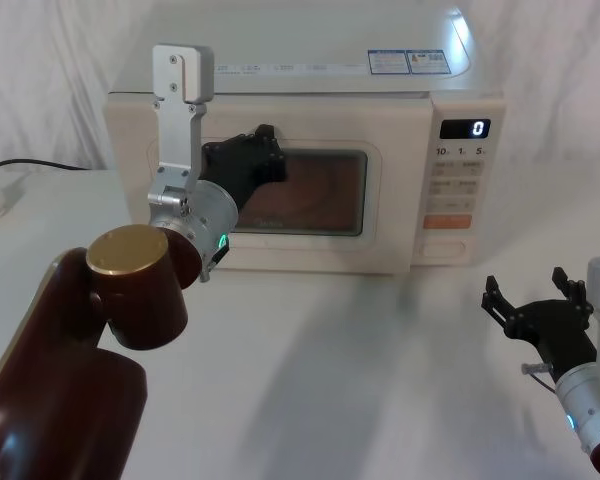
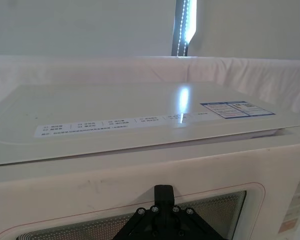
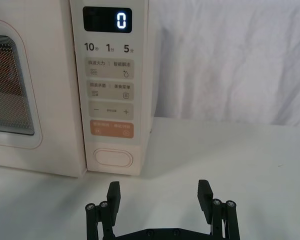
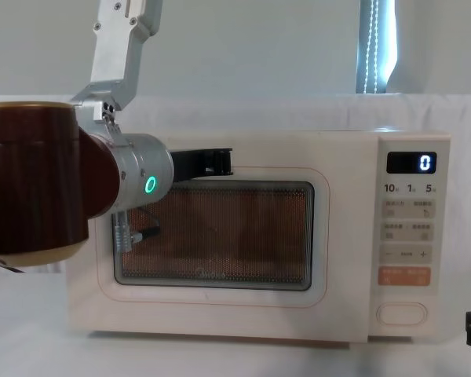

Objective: Press the button to open the microwave door with one hand; close the microwave door with the other hand.

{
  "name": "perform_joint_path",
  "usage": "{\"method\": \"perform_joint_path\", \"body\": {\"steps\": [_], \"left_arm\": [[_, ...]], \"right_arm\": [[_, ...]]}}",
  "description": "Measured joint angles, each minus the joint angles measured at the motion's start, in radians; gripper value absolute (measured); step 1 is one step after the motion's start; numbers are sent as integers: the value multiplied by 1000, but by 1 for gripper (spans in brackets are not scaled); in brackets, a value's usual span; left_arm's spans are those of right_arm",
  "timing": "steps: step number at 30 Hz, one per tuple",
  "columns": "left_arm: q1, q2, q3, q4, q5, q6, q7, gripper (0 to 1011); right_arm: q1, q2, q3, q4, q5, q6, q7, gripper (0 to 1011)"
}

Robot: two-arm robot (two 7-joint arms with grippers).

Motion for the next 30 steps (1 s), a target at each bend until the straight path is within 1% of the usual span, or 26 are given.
{"method": "perform_joint_path", "body": {"steps": [30], "left_arm": [[-11,-38,-28,38,46,-5,-3,0]], "right_arm": [[0,0,0,0,0,0,0,1002]]}}
